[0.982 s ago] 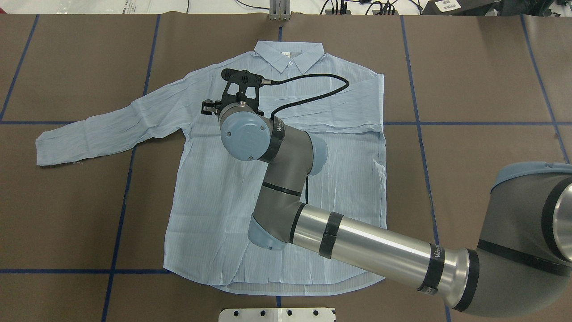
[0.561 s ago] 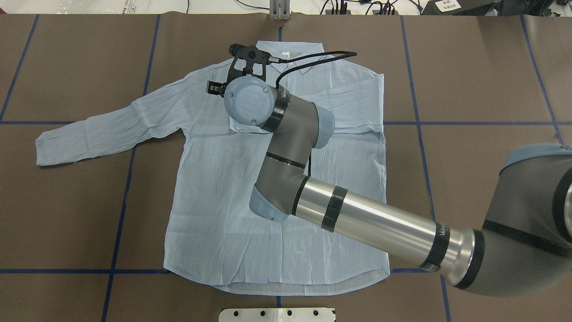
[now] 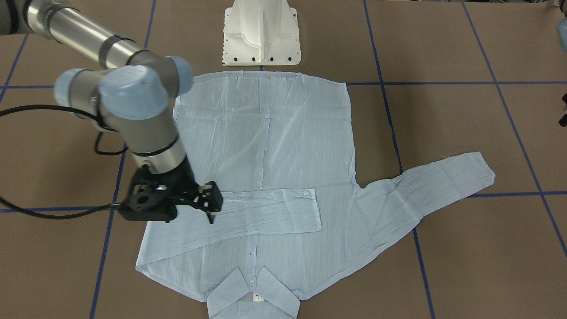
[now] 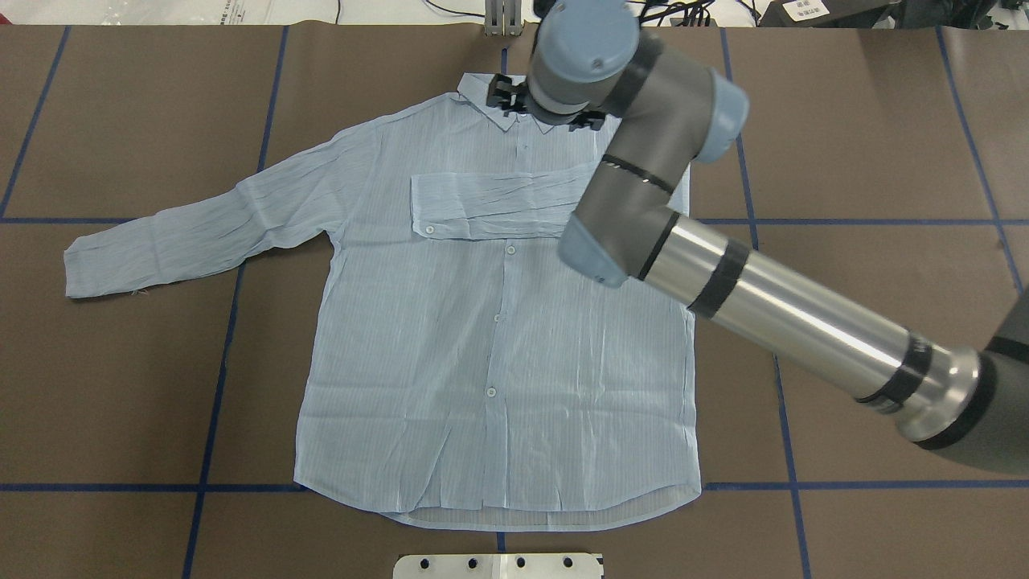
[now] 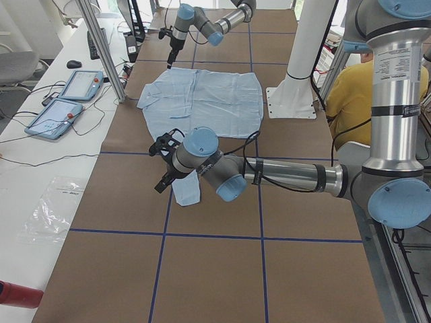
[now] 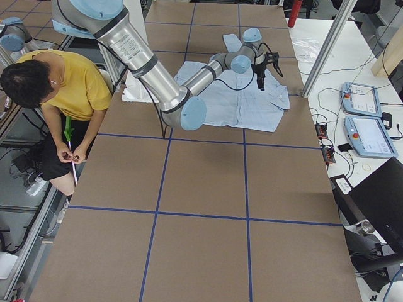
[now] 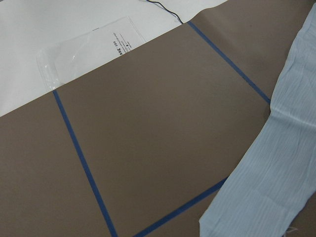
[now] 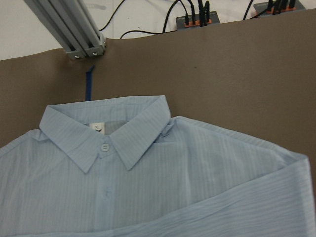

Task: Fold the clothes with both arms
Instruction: 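Release the sleeve and withdraw the right gripper off the table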

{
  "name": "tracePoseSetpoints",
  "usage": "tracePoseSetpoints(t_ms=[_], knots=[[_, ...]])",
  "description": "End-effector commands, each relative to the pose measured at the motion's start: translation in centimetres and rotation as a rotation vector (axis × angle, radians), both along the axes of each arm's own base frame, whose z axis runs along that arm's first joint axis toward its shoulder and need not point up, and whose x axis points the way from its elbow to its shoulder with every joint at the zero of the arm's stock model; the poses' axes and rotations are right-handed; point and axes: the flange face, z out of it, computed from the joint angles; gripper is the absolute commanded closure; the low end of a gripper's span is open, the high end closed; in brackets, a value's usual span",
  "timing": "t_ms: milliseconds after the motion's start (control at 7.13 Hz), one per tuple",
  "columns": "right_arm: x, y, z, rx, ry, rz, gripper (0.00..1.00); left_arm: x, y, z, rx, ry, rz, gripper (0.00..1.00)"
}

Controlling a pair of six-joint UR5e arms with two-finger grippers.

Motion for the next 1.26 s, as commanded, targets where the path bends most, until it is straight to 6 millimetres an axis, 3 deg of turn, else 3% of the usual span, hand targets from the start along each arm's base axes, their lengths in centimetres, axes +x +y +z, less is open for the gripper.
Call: tracePoseSetpoints(t_ms=[0, 140, 281, 421, 561, 701, 1122], knots=[[15.6, -0.1, 8.1, 0.018, 0.068, -0.122, 0.0, 6.2, 1.4, 3.8, -0.093, 0.124, -0.135, 0.0], [21.5, 0.4, 12.7, 0.026, 0.083, -0.154, 0.0, 8.5, 2.0, 6.3, -0.109, 0.156, -0.172, 0.02], [26.7, 1.4, 16.6, 0.066, 0.082, -0.224, 0.0, 10.8, 2.5, 7.2, -0.145, 0.182, -0.197, 0.06], [30.5, 3.0, 19.1, 0.072, 0.064, -0.237, 0.0, 13.9, 3.2, 7.5, -0.219, 0.212, -0.21, 0.17], [31.5, 4.7, 19.8, 0.074, 0.065, -0.23, 0.0, 17.0, 4.0, 8.0, -0.265, 0.22, -0.243, 0.29], [31.6, 5.0, 19.8, 0.077, 0.065, -0.228, 0.0, 18.8, 4.6, 8.9, -0.286, 0.212, -0.249, 0.33], [31.7, 5.0, 20.1, 0.076, 0.078, -0.22, 0.0, 20.0, 5.5, 9.7, -0.291, 0.198, -0.224, 0.33]])
